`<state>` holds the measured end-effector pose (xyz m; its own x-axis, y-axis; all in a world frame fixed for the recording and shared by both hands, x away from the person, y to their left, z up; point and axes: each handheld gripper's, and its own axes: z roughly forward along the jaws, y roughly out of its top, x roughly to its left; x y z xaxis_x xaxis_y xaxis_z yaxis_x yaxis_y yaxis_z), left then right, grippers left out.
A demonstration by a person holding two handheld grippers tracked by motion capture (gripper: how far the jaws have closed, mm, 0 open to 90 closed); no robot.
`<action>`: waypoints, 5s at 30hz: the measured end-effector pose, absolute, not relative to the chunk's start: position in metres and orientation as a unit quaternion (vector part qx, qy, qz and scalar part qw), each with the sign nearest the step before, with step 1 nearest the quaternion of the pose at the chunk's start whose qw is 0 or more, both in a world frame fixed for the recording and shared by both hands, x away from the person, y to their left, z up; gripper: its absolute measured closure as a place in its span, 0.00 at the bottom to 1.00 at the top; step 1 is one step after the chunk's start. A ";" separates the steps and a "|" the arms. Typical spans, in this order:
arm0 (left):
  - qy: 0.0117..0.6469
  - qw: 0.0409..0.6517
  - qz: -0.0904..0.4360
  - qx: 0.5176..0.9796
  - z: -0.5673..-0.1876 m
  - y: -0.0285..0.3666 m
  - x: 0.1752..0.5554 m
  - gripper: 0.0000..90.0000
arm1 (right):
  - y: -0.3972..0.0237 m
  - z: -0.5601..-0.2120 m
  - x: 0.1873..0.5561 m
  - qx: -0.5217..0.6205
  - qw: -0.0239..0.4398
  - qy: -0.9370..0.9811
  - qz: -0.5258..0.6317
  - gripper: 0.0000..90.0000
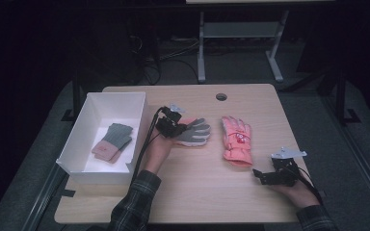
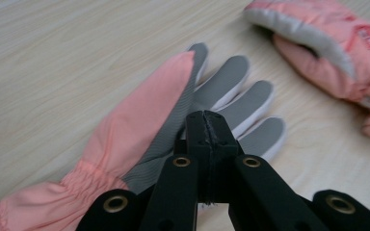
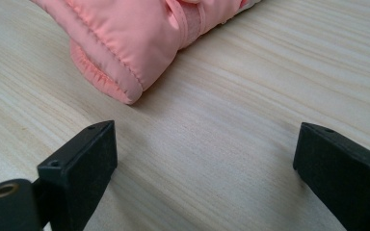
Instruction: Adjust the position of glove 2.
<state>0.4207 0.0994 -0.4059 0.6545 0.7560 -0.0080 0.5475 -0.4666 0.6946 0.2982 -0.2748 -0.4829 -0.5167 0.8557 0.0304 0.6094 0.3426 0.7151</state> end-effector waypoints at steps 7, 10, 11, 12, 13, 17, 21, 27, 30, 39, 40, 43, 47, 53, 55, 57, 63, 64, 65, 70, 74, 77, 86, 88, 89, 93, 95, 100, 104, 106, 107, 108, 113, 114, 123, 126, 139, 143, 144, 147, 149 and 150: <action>0.403 0.321 0.159 0.842 -0.416 0.103 0.427 1.00 | -0.275 -0.483 0.298 0.458 0.178 0.800 0.345 0.09; 0.407 0.308 0.164 0.844 -0.421 0.102 0.429 1.00 | -0.275 -0.483 0.298 0.457 0.178 0.800 0.345 0.09; 0.407 0.306 0.165 0.845 -0.422 0.102 0.429 1.00 | -0.275 -0.483 0.298 0.457 0.178 0.800 0.345 0.09; 0.409 0.307 0.162 0.844 -0.423 0.103 0.429 1.00 | -0.275 -0.483 0.298 0.457 0.178 0.800 0.345 0.09; 0.411 0.306 0.162 0.843 -0.424 0.104 0.429 1.00 | -0.275 -0.483 0.298 0.457 0.178 0.800 0.345 0.09; 0.414 0.300 0.176 0.841 -0.425 0.106 0.429 1.00 | -0.275 -0.483 0.298 0.457 0.178 0.800 0.345 0.09; 0.419 0.292 0.170 0.843 -0.427 0.107 0.430 1.00 | -0.275 -0.483 0.298 0.457 0.177 0.800 0.345 0.09; 0.415 0.294 0.154 0.847 -0.429 0.105 0.429 1.00 | -0.275 -0.483 0.298 0.455 0.178 0.802 0.345 0.09; 0.411 0.301 0.138 0.850 -0.430 0.102 0.428 1.00 | -0.275 -0.483 0.298 0.455 0.177 0.802 0.345 0.09; 0.389 0.321 0.100 0.858 -0.431 0.078 0.417 1.00 | -0.275 -0.483 0.298 0.455 0.178 0.802 0.345 0.09; 0.384 0.322 0.097 0.860 -0.431 0.075 0.416 1.00 | -0.275 -0.483 0.298 0.455 0.177 0.802 0.345 0.09; 0.373 0.325 0.088 0.865 -0.431 0.066 0.413 1.00 | -0.275 -0.483 0.298 0.454 0.177 0.802 0.345 0.09; 0.354 0.327 0.076 0.873 -0.431 0.056 0.410 1.00 | -0.275 -0.483 0.298 0.454 0.178 0.802 0.345 0.09; 0.350 0.335 0.080 0.871 -0.421 0.063 0.407 1.00 | -0.276 -0.483 0.298 0.453 0.177 0.802 0.345 0.09; 0.353 0.335 0.086 0.869 -0.416 0.068 0.405 1.00 | -0.276 -0.483 0.298 0.453 0.177 0.803 0.345 0.09; 0.357 0.337 0.093 0.866 -0.410 0.076 0.403 1.00 | -0.276 -0.483 0.298 0.453 0.177 0.803 0.345 0.09; 0.371 0.327 0.104 0.863 -0.410 0.095 0.398 1.00 | -0.276 -0.483 0.298 0.453 0.177 0.803 0.345 0.09; 0.372 0.325 0.106 0.863 -0.411 0.097 0.398 1.00 | -0.276 -0.483 0.298 0.453 0.177 0.803 0.345 0.09; 0.377 0.321 0.107 0.862 -0.413 0.098 0.397 1.00 | -0.276 -0.483 0.298 0.453 0.177 0.803 0.345 0.09; 0.373 0.310 0.097 0.869 -0.421 0.096 0.396 1.00 | -0.276 -0.483 0.298 0.453 0.177 0.803 0.345 0.09; 0.365 0.306 0.090 0.875 -0.422 0.097 0.392 1.00 | -0.276 -0.483 0.298 0.453 0.177 0.803 0.345 0.09; 0.358 0.308 0.081 0.878 -0.424 0.095 0.388 1.00 | -0.276 -0.483 0.298 0.453 0.177 0.803 0.345 0.09; 0.311 0.317 0.043 0.895 -0.426 0.080 0.370 1.00 | -0.276 -0.483 0.298 0.453 0.177 0.803 0.345 0.09; 0.306 0.322 0.032 0.896 -0.427 0.073 0.367 1.00 | -0.276 -0.483 0.298 0.453 0.177 0.803 0.345 0.09; 0.301 0.322 0.031 0.897 -0.428 0.070 0.365 1.00 | -0.276 -0.483 0.298 0.453 0.177 0.803 0.345 0.09; 0.280 0.321 0.032 0.904 -0.428 0.061 0.361 1.00 | -0.276 -0.483 0.298 0.453 0.177 0.803 0.345 0.09; 0.277 0.331 0.037 0.901 -0.425 0.060 0.362 1.00 | -0.276 -0.483 0.298 0.453 0.177 0.802 0.345 0.09; 0.266 0.355 0.068 0.894 -0.419 0.057 0.371 1.00 | -0.276 -0.483 0.298 0.453 0.177 0.803 0.345 0.09; 0.266 0.362 0.083 0.890 -0.422 0.053 0.382 1.00 | -0.276 -0.483 0.298 0.452 0.177 0.803 0.345 0.09; 0.264 0.360 0.090 0.890 -0.425 0.051 0.385 1.00 | -0.276 -0.483 0.298 0.452 0.177 0.803 0.345 0.09; 0.265 0.355 0.088 0.892 -0.429 0.050 0.387 1.00 | -0.276 -0.483 0.298 0.452 0.177 0.803 0.345 0.09; 0.262 0.351 0.086 0.895 -0.431 0.049 0.388 1.00 | -0.276 -0.483 0.298 0.452 0.177 0.803 0.345 0.09; 0.261 0.356 0.056 0.896 -0.442 0.048 0.380 1.00 | -0.276 -0.483 0.298 0.452 0.177 0.803 0.345 0.09; 0.261 0.356 0.056 0.896 -0.442 0.048 0.380 1.00 | -0.276 -0.483 0.298 0.452 0.176 0.803 0.345 0.09; 0.227 0.365 0.028 0.903 -0.440 0.032 0.346 1.00 | -0.276 -0.483 0.298 0.452 0.177 0.803 0.345 0.09; 0.220 0.371 0.013 0.902 -0.440 0.024 0.338 1.00 | -0.276 -0.483 0.298 0.452 0.177 0.803 0.345 0.09; 0.203 0.399 0.012 0.894 -0.424 0.032 0.324 1.00 | -0.276 -0.483 0.298 0.452 0.177 0.804 0.345 0.09; 0.202 0.407 0.034 0.890 -0.418 0.056 0.315 1.00 | -0.276 -0.483 0.298 0.452 0.176 0.803 0.345 0.09; 0.202 0.407 0.034 0.890 -0.418 0.056 0.315 0.99 | -0.276 -0.483 0.298 0.452 0.177 0.803 0.345 0.09; 0.200 0.400 0.059 0.892 -0.419 0.073 0.306 1.00 | -0.276 -0.483 0.298 0.453 0.177 0.803 0.345 0.07; 0.204 0.398 0.064 0.892 -0.422 0.088 0.300 0.99 | -0.276 -0.483 0.299 0.458 0.177 0.801 0.343 0.06; 0.204 0.398 0.064 0.892 -0.422 0.088 0.300 0.99 | -0.276 -0.483 0.299 0.458 0.177 0.801 0.343 0.06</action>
